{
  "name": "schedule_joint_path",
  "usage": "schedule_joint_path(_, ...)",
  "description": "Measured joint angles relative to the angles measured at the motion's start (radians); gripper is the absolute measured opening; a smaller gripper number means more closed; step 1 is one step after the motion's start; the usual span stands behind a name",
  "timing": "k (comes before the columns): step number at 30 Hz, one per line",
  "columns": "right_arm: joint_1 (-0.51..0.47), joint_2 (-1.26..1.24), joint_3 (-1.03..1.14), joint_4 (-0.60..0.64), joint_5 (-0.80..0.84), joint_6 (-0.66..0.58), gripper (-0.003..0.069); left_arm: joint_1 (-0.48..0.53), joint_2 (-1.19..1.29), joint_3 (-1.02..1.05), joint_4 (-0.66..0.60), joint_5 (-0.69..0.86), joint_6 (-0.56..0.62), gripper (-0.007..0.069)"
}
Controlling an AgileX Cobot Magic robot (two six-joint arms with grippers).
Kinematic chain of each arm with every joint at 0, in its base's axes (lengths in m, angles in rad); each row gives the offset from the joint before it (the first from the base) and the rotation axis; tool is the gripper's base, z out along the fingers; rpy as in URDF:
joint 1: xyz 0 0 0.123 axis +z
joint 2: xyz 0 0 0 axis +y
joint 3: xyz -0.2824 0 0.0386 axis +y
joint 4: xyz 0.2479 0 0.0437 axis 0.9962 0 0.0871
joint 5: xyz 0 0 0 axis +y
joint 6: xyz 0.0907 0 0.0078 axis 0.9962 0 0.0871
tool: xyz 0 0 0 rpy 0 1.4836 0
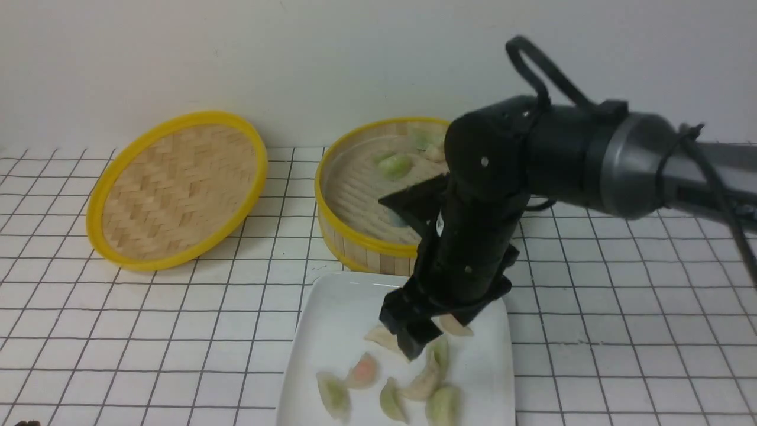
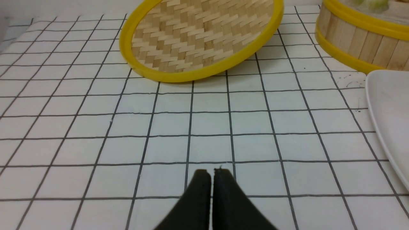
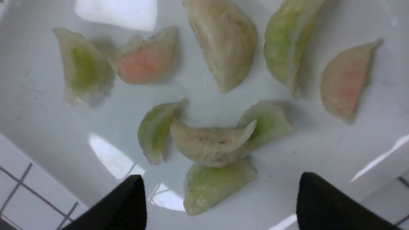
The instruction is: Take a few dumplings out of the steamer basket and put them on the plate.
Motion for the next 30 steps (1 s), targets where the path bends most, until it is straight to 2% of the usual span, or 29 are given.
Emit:
schedule_joint_path(1, 0.000, -0.064, -0.002, -0.019, 0.005, 0.007, 0.0414, 0.000, 0.000, 0.000, 0.000, 0.000, 0.000, -0.0006)
schedule_joint_path(2, 0.000, -0.115, 0.002, -0.032, 0.009, 0.016, 0.0349, 0.000, 0.000, 0.000, 0.000, 0.000, 0.000, -0.0006)
schedule_joint_path(3, 0.000, -0.137, 0.003, -0.037, 0.011, 0.021, 0.0335, 0.000, 0.000, 0.000, 0.000, 0.000, 0.000, -0.0006)
schedule_joint_path(5, 0.000, -0.308, 0.029, -0.072, 0.017, 0.066, 0.0132, 0.000, 0.000, 0.000, 0.000, 0.000, 0.000, -0.0006)
schedule_joint_path(7, 0.000, -0.478, 0.062, -0.115, 0.021, 0.112, 0.0032, 0.000, 0.000, 0.000, 0.000, 0.000, 0.000, -0.0006)
schedule_joint_path(10, 0.000, -0.647, 0.114, -0.162, 0.013, 0.153, 0.0001, 0.000, 0.000, 0.000, 0.000, 0.000, 0.000, -0.0006)
schedule_joint_path(13, 0.000, -0.881, 0.221, -0.228, -0.079, 0.211, -0.0011, 0.000, 0.000, 0.000, 0.000, 0.000, 0.000, -0.0006)
schedule_joint_path(15, 0.000, -1.166, 0.403, -0.288, -0.266, 0.287, -0.0013, 0.000, 0.000, 0.000, 0.000, 0.000, 0.000, -0.0006)
schedule_joint_path(17, 0.000, -1.282, 0.505, -0.315, -0.355, 0.319, -0.0013, 0.000, 0.000, 0.000, 0.000, 0.000, 0.000, -0.0006)
schedule_joint_path(18, 0.000, -1.414, 0.594, -0.354, -0.447, 0.361, -0.0013, 0.000, 0.000, 0.000, 0.000, 0.000, 0.000, -0.0006)
schedule_joint_path(20, 0.000, -1.573, 0.719, -0.410, -0.527, 0.440, -0.0013, 0.000, 0.000, 0.000, 0.000, 0.000, 0.000, -0.0006)
schedule_joint_path(22, 0.000, -1.667, 0.808, -0.461, -0.556, 0.505, -0.0013, 0.000, 0.000, 0.000, 0.000, 0.000, 0.000, -0.0006)
schedule_joint_path(25, 0.000, -1.870, 0.994, -0.607, -0.575, 0.728, -0.0013, 0.000, 0.000, 0.000, 0.000, 0.000, 0.000, -0.0006)
schedule_joint_path(30, 0.000, -1.892, 1.111, -0.701, -0.561, 0.935, -0.0010, 0.000, -0.002, 0.000, 0.000, 0.000, 0.000, -0.0006)
